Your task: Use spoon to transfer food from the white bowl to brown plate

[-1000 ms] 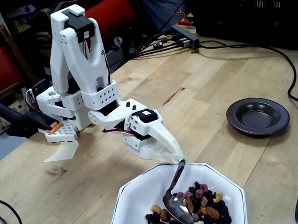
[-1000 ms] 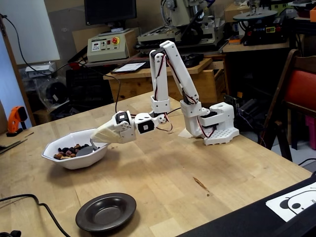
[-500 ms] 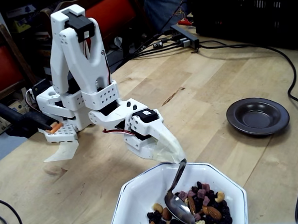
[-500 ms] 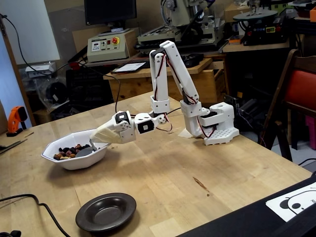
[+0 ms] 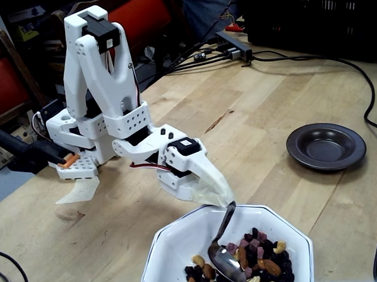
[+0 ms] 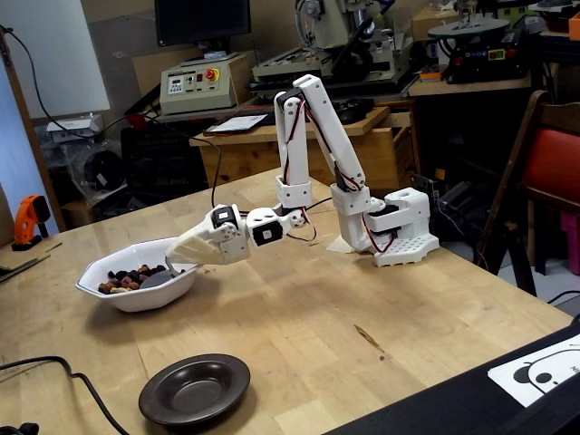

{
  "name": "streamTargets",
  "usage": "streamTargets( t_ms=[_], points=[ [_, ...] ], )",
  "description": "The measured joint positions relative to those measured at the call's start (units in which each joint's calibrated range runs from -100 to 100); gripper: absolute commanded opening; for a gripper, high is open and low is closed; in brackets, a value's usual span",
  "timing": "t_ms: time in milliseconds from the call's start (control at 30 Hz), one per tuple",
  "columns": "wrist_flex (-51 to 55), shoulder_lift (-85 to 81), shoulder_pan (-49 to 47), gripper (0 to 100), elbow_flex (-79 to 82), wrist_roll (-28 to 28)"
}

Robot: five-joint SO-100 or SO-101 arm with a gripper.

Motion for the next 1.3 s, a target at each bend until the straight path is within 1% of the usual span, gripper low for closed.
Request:
streamTargets(
  t_ms=[167, 467, 733, 1033, 1300],
  points=[
    [-0.1, 0.0, 0.0, 3, -0.1, -5.1],
    [-0.1, 0.0, 0.0, 3, -0.1, -11.8],
    [-0.1, 0.0, 0.0, 3, -0.4, -15.9],
    [-2.5, -5.2, 0.0, 3, -0.4, -20.3],
    [-2.6, -5.8, 0.0, 3, -0.4, -21.7]
  ],
)
